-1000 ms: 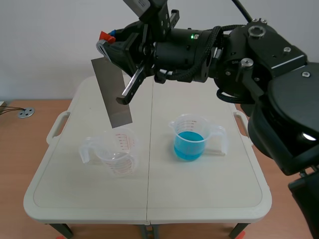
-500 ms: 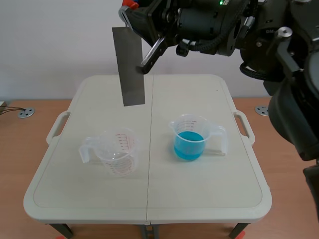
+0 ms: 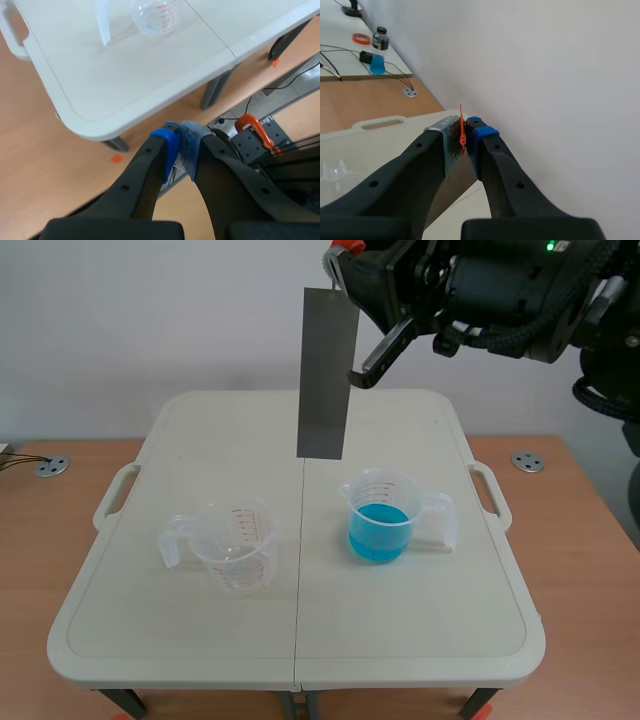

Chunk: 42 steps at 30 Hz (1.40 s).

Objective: Hold the metal plate by the orange handle, dip it into the blue solution, take it out and point at it, then put the plate back in the beaker on the left.
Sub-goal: 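Move the plate over the blue solution, then point at the plate with the left hand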

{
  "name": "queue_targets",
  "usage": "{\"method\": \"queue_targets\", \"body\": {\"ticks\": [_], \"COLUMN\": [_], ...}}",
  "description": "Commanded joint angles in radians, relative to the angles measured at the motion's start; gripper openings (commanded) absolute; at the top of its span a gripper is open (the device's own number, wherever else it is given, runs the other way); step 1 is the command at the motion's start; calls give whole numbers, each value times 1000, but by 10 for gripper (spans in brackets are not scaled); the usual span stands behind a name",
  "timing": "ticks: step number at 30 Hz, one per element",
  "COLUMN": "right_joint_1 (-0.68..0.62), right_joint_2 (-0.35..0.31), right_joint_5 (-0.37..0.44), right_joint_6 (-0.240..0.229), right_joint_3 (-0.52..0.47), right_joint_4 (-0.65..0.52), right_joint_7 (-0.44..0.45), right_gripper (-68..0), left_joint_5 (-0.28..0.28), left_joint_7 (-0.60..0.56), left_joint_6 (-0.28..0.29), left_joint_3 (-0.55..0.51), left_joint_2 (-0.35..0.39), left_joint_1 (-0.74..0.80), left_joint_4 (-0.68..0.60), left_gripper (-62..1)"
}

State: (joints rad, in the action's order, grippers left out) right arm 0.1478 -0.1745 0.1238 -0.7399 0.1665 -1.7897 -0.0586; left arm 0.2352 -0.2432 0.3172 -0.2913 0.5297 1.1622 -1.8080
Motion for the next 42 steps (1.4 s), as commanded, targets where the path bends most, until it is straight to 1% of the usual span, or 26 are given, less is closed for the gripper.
{"method": "queue_targets", "body": {"ticks": [1,9,11,13,18,21,27,34,39,42], "right_joint_1": [7,-31,-37,-37,-37,-37,-37,-37,-37,-37], "right_joint_2": [-3,-3,-3,-3,-3,-3,-3,-3,-3,-3], "right_joint_5": [19,18,18,18,18,18,18,18,18,18], "right_joint_6": [-6,-6,-6,-6,-6,-6,-6,-6,-6,-6], "right_joint_3": [-19,-92,-105,-116,-122,-123,-123,-122,-122,-122], "right_joint_4": [-35,-50,-50,-50,-50,-50,-50,-50,-50,-50], "right_joint_7": [15,3,-1,-6,-7,-8,-20,-26,-26,-26], "right_gripper": [-662,-662,-662,-662,-662,-662,-662,-662,-662,-662], "left_joint_5": [7,7,7,7,7,7,7,7,2,-37], "left_joint_7": [-11,26,42,72,124,157,235,327,370,375], "left_joint_6": [14,19,29,46,46,50,56,52,52,52], "left_joint_3": [-1,-1,0,4,50,97,198,358,473,530], "left_joint_2": [4,6,7,17,51,67,67,61,-1,-49], "left_joint_1": [-27,-197,-243,-291,-418,-501,-673,-870,-1022,-1098], "left_joint_4": [-17,-17,-17,-17,-17,-17,-17,-2,96,167], "left_gripper": [-594,-594,-594,-594,-594,-594,-594,-594,-594,-594]}}
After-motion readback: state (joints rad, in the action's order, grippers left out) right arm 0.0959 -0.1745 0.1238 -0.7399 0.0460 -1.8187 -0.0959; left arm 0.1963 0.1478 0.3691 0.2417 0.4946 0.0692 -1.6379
